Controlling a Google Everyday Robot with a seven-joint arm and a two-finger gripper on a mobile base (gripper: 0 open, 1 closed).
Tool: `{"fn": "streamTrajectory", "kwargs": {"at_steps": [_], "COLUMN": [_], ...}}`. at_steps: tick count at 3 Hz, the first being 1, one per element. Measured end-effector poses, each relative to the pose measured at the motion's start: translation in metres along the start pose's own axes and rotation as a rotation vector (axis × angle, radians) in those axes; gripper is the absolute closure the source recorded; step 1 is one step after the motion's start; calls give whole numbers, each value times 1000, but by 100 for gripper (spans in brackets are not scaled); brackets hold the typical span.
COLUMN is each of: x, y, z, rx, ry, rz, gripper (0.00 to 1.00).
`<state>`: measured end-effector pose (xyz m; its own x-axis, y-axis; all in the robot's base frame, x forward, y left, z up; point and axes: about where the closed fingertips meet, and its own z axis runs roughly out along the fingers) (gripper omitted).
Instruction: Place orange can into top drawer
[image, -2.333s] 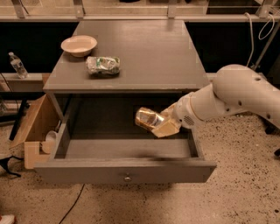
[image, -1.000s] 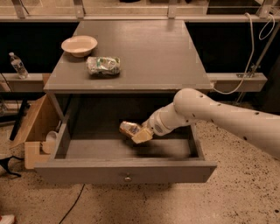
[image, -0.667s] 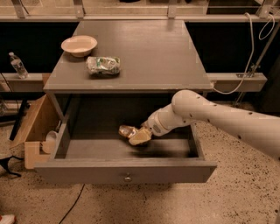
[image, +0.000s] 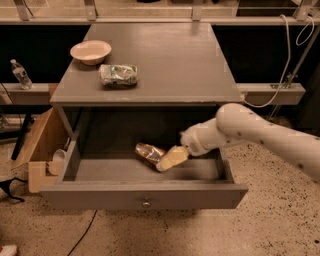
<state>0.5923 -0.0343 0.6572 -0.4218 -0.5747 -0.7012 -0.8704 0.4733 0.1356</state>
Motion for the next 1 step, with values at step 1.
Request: {"fn": "streamTrajectory", "kwargs": {"at_steps": [1], "x": [15], "y": [-3], "z": [-74], "rx": [87], "ry": [-49], "rz": [13], "gripper": [0]}}
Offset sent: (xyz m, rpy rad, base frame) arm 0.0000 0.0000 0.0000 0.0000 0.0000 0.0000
